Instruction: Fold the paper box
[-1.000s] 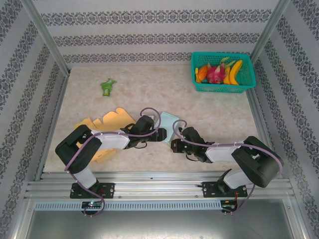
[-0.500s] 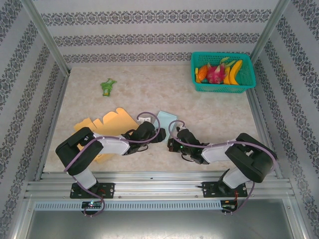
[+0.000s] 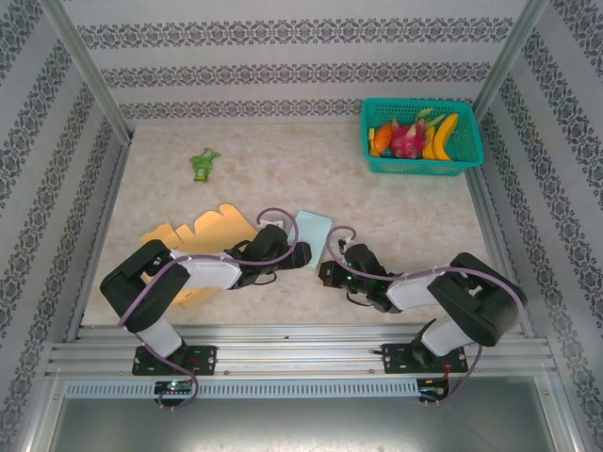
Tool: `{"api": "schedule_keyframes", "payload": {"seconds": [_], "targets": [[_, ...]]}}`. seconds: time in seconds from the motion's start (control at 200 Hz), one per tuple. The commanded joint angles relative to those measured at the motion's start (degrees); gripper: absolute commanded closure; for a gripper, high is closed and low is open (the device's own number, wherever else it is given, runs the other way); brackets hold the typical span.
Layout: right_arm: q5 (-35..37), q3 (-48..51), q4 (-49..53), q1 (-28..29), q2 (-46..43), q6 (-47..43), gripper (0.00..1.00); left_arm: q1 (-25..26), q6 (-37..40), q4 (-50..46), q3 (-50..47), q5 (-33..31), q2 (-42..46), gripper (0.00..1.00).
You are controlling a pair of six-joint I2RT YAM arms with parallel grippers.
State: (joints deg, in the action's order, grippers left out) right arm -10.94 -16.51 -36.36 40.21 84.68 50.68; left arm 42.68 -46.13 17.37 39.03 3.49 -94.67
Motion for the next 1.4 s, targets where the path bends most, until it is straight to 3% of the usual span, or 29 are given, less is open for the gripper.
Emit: {"api": "schedule_keyframes", "payload": {"seconds": [0.0,0.2,0.34,0.435,0.859,1.394], "targets": [[-4.70,1.43,2.34,-2.76,-3.78,-3.02,1.00,-2.04,3.70,-3.77,0.79,5.41,2.12,0.15],[-7.97,2.52,9.75,-11.43,-9.02,-6.64,1.00,-5.38,7.71,-7.67,2.40,5.45,4.52,0.12],[-6.90,-2.79,20.58,-15.20,-12.52,-11.80,1.00,-8.31,10.73,-9.33,5.99,8.16,3.30,0.12],[-7.86,-6.27,22.24,-17.84,-12.39,-12.70,1.00,-9.46,12.06,-10.18,9.41,9.77,0.67,0.12],[-16.57,-18.84,21.21,-23.18,3.66,-15.16,1.00,-10.94,13.78,-11.48,23.54,15.10,-16.13,0.13],[-20.75,-24.33,17.77,-25.85,17.44,-15.69,1.00,-10.94,15.96,-13.15,27.21,16.38,-19.08,0.15]]}}
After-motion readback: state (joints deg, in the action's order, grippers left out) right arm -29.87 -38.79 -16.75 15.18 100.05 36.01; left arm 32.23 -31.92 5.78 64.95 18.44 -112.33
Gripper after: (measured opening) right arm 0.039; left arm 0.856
